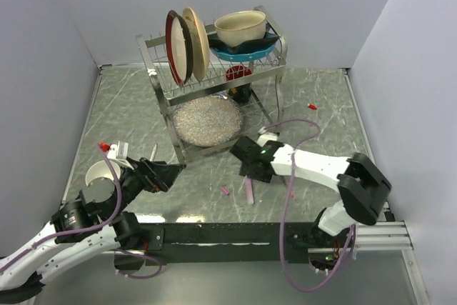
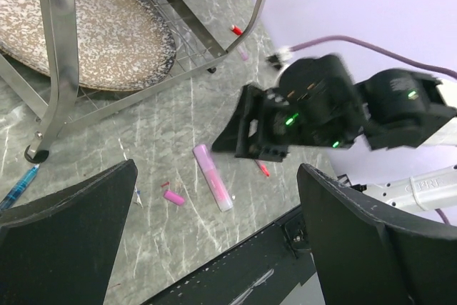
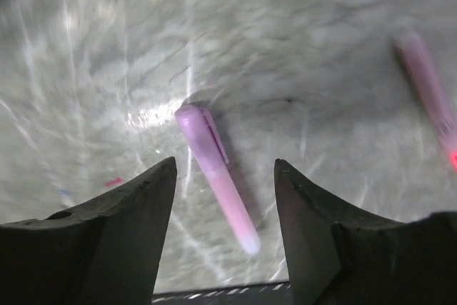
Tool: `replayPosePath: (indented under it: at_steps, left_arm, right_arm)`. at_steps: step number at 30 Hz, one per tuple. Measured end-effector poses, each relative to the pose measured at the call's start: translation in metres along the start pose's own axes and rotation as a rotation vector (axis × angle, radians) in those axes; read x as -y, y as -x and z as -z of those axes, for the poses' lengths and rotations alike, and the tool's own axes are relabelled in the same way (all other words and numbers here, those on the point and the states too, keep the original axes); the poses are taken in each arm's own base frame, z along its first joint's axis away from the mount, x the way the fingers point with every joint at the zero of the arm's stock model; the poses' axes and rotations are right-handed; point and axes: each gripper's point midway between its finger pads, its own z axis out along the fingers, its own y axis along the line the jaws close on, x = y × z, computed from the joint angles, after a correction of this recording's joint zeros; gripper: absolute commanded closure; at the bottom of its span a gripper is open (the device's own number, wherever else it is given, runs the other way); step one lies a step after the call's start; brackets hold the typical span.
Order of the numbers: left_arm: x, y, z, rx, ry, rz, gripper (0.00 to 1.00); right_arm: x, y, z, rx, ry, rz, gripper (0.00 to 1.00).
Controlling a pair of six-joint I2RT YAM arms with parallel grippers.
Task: Insert the pens into the pen caps
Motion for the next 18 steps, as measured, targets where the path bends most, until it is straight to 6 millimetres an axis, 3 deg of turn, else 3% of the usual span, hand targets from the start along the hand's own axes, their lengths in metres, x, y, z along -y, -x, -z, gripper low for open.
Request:
replayPosePath:
  at_steps: [5, 8, 14, 18]
  left_arm:
    - [0.001, 0.001, 0.001, 0.005, -0.007, 0.004, 0.01]
    - [0.001, 0.001, 0.001, 0.004, -0.007, 0.004, 0.00]
    - [0.001, 0.001, 0.002, 0.005, -0.008, 0.004, 0.01]
    - [0.001, 0.001, 0.002, 0.005, -0.008, 0.004, 0.01]
  right_arm:
    - [0.020, 0.026, 0.023, -0.011, 0.015, -0.404, 0.38]
    - [0.044, 0.035, 0.026, -0.010, -0.004, -0.656, 0.38]
    - [0.084, 0.040, 0.010, -0.038, -0.123, -1.015, 0.39]
    - [0.097, 0.042, 0.004, -0.044, -0.176, -1.144, 0.39]
